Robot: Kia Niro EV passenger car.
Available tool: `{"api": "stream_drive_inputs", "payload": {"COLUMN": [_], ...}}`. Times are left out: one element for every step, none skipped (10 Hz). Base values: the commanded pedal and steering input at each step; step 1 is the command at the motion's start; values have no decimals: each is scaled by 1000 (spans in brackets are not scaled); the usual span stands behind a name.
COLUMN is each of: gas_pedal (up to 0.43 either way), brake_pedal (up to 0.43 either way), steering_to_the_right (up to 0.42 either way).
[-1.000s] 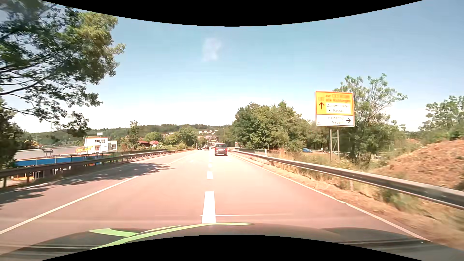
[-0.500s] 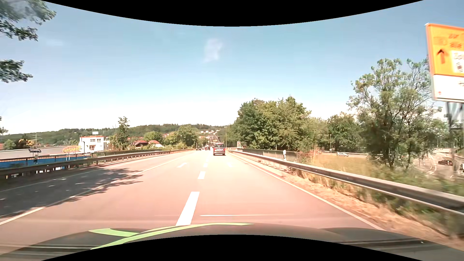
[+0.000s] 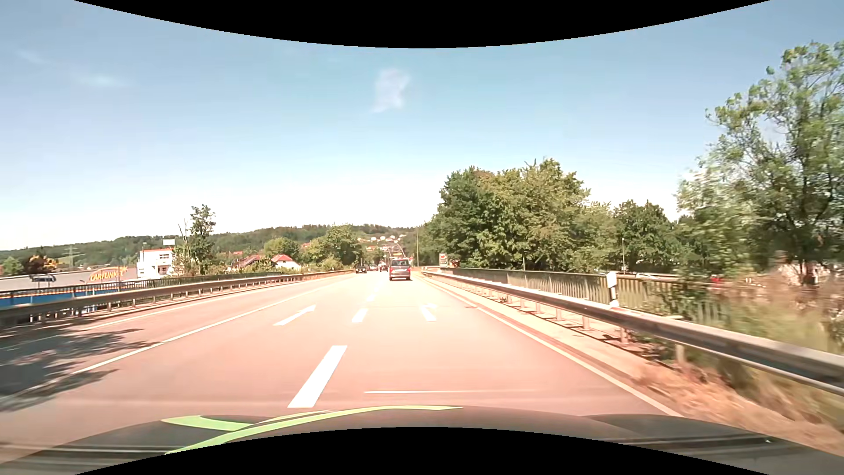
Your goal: Follow the waypoints while adhering to traffic rules and regulations
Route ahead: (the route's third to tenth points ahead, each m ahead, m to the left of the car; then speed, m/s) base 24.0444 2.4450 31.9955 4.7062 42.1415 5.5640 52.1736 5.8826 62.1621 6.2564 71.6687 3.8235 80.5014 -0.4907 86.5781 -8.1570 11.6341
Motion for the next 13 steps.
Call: {"api": "stream_drive_inputs", "payload": {"gas_pedal": [0, 0, 0, 0, 0, 0, 0, 0, 0, 0, 0, 0, 0], "brake_pedal": [152, 152, 152, 152, 152, 146, 140, 140, 134, 134, 134, 134, 134], "steering_to_the_right": [-24, -23, -22, -20, -16, -12, -11, -11, -11, -11, -11, -11, -11]}}
